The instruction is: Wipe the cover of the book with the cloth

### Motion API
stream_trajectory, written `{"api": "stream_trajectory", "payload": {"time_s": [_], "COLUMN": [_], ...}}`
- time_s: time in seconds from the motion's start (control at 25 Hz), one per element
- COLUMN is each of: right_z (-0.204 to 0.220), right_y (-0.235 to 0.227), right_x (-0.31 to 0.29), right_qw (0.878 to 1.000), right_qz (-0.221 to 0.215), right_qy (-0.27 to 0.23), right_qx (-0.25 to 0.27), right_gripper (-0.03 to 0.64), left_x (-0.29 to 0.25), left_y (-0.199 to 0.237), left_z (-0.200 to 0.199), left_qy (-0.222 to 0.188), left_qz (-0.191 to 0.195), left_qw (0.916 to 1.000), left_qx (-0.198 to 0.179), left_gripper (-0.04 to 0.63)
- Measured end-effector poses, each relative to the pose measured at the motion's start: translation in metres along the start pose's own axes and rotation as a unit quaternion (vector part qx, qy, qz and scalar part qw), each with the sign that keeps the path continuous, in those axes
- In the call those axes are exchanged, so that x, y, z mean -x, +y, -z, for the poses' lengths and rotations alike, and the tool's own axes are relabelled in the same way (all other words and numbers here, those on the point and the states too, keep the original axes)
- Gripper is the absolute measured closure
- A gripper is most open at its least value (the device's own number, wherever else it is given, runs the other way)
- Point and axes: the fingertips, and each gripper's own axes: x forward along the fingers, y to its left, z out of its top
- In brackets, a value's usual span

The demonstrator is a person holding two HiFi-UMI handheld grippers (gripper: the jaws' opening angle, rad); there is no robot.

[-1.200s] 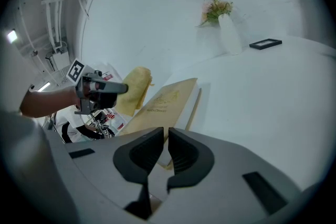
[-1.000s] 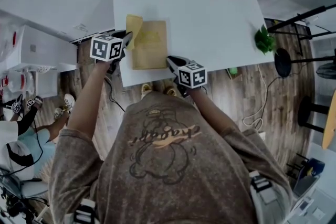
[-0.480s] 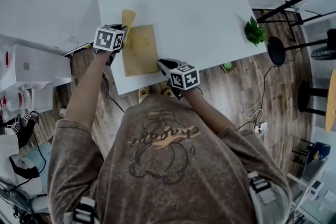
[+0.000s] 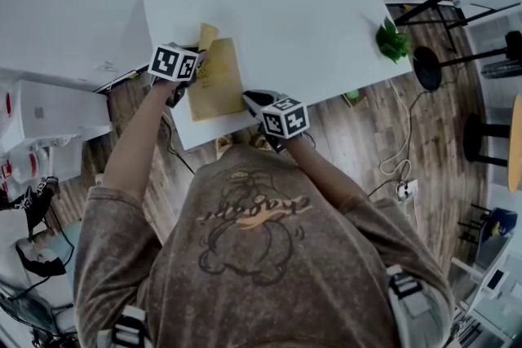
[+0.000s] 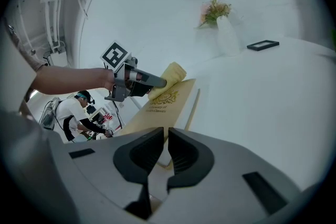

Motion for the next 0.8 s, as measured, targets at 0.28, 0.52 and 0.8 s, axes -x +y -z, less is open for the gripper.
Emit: {"api": "stream_trajectory", "payload": {"time_s": [0.28, 0.52, 0.8], "right_z": [0.0, 0.0, -0.001], "right_y": [0.0, -0.001, 0.001], "right_x": [0.0, 0.0, 0.0], "right_qw": [1.0, 1.0, 1.0], "right_qz": [-0.005, -0.01, -0.015], "right_qy": [0.003, 0.003, 0.001], "right_qx": [-0.001, -0.001, -0.002], "right_gripper": [0.584, 0.584, 0.584], "left_x": [0.003, 0.005, 0.014], "left_y": [-0.03, -0.051, -0.073], "left_z": [0.016, 0.03, 0.047], "left_qy": [0.01, 0.016, 0.011], "left_qz": [0.061, 0.081, 0.095], "left_qw": [0.9981, 0.9966, 0.9954], "left_qx": [0.007, 0.004, 0.011], "left_gripper": [0.543, 0.543, 0.543]}}
